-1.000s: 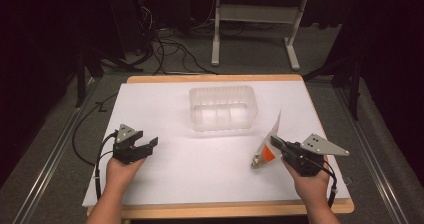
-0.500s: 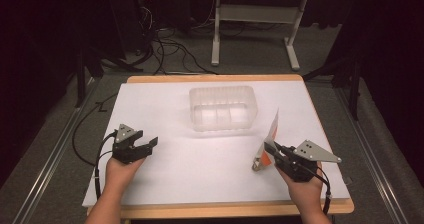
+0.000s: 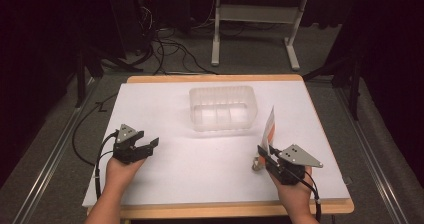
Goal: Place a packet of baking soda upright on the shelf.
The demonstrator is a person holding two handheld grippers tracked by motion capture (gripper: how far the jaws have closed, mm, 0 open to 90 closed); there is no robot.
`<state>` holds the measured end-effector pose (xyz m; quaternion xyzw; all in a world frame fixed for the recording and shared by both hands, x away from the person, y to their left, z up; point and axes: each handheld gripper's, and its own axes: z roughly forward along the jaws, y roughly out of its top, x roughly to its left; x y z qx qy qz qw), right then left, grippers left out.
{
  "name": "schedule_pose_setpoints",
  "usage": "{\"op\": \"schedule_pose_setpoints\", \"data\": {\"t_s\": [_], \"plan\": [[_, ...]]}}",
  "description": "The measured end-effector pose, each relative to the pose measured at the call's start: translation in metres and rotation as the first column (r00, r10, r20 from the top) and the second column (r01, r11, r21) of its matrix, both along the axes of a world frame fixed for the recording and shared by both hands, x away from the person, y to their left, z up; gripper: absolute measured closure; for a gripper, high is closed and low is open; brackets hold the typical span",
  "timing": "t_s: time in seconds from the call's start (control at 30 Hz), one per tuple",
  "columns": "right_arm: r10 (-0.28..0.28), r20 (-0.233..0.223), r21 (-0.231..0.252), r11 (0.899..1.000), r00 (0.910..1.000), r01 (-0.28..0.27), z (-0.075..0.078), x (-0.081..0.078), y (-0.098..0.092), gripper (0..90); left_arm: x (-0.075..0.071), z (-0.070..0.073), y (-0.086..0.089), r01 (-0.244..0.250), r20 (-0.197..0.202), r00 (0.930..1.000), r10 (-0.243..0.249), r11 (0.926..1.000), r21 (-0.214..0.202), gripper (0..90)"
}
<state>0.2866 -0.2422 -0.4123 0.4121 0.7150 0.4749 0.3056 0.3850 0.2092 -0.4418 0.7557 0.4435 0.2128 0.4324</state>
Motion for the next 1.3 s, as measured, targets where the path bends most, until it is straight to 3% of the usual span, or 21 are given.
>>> {"op": "schedule_pose_setpoints", "data": {"t_s": [0.1, 0.3, 0.43, 0.53, 0.67, 0.8, 0.83, 1.0, 1.03, 1.3], "plan": [[-0.018, 0.007, -0.005, 1.0, 0.9998, 0.018, 0.003, 0.001, -0.003, 90.0, 0.0, 0.0, 0.0, -0.001, 0.001, 1.0, 0.001, 1.0, -0.001, 35.1], [-0.018, 0.024, -0.028, 0.999, 0.9996, 0.018, 0.009, 0.001, -0.011, 90.0, 0.0, 0.0, 0.001, -0.004, 0.003, 1.0, 0.004, 1.0, -0.003, 35.1], [-0.037, 0.036, -0.048, 0.998, 0.9986, 0.039, 0.014, -0.001, -0.027, 90.0, 0.001, 0.0, 0.001, -0.002, 0.001, 1.0, 0.002, 1.0, 0.0, 35.1], [-0.075, 0.04, -0.048, 0.996, 0.9964, 0.077, 0.018, -0.003, -0.041, 90.0, 0.001, 0.0, 0.001, -0.001, 0.0, 1.0, 0.001, 1.0, 0.0, 35.1], [-0.143, 0.05, -0.082, 0.986, 0.9884, 0.147, 0.019, -0.006, -0.063, 89.9, 0.001, 0.0, 0.001, -0.002, 0.0, 1.0, 0.002, 1.0, 0.0, 35.1], [-0.183, 0.028, -0.035, 0.982, 0.9828, 0.184, 0.016, -0.006, -0.078, 89.8, 0.001, -0.001, 0.001, 0.0, -0.003, 1.0, 0.0, 1.0, 0.003, 35.1], [-0.195, 0.01, 0.016, 0.981, 0.9807, 0.195, 0.013, -0.004, -0.086, 89.3, 0.001, -0.001, 0.0, 0.0, -0.004, 1.0, 0.0, 1.0, 0.003, 35.1], [-0.188, -0.026, 0.073, 0.979, 0.9819, 0.189, 0.005, 0.001, -0.092, 86.0, 0.001, -0.001, -0.001, 0.001, -0.004, 1.0, -0.001, 1.0, 0.004, 35.1], [-0.193, -0.038, 0.093, 0.976, 0.9804, 0.196, 0.001, 0.003, -0.093, 89.9, 0.001, -0.001, 0.0, 0.001, -0.007, 1.0, -0.001, 1.0, 0.005, 35.1], [-0.207, -0.022, 0.093, 0.974, 0.9781, 0.208, 0.005, 0.003, -0.093, 90.0, 0.001, -0.001, 0.001, -0.002, -0.005, 1.0, 0.002, 1.0, 0.001, 35.1]]}}
